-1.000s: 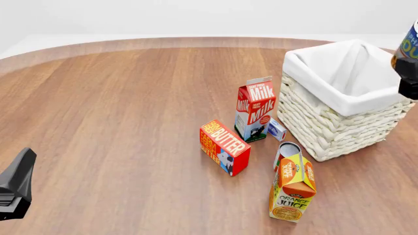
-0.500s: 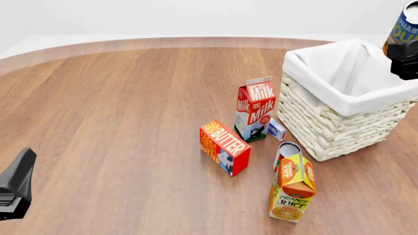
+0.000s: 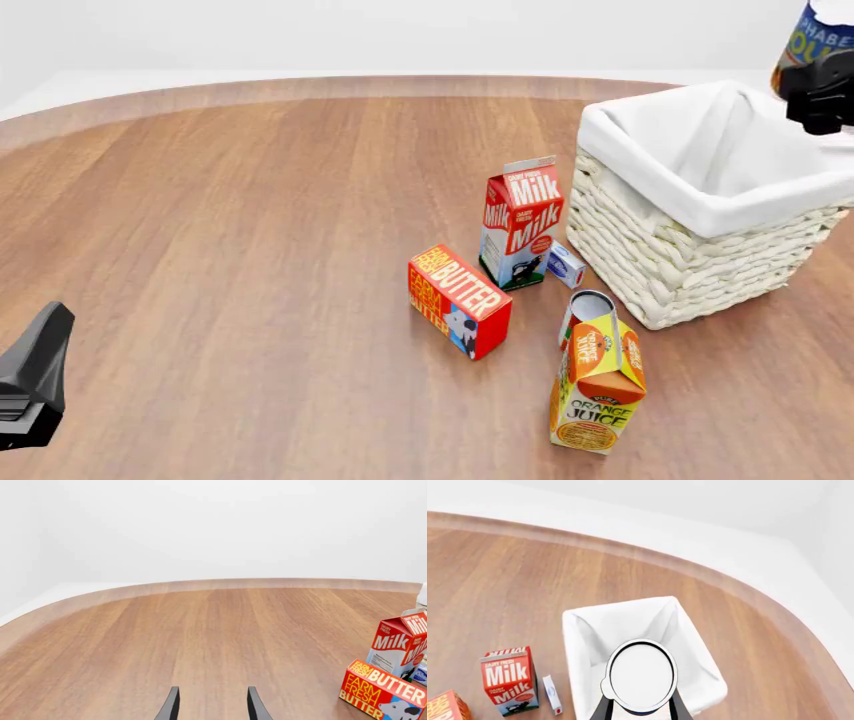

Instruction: Pick up the alphabet soup, and put it in the basket.

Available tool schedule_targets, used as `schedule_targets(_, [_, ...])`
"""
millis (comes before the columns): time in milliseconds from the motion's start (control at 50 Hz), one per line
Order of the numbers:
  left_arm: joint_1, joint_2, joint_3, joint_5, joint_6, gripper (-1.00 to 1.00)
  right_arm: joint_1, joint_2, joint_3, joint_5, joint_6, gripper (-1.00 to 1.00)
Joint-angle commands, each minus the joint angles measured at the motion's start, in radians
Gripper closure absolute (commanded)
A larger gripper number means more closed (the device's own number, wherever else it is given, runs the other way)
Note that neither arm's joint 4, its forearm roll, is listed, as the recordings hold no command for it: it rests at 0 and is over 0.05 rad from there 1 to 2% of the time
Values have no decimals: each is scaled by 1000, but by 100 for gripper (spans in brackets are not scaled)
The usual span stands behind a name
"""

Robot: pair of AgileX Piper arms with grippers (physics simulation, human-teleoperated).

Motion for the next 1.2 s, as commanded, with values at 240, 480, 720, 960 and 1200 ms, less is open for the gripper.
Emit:
schedule_targets(240, [0,0,0,0,0,-100,16,132,-102,-6,26,100])
schedule_targets(480, [0,0,0,0,0,-100,20,185,-150,5,22,100])
schedule_targets(720, [0,0,0,0,0,-100,8,272,-211,23,25,100])
schedule_targets(960, [0,0,0,0,0,-100,-3,324,-203,18,25,100])
schedule_targets(1200, [0,0,0,0,0,-100,-19,374,-226,26,20,100])
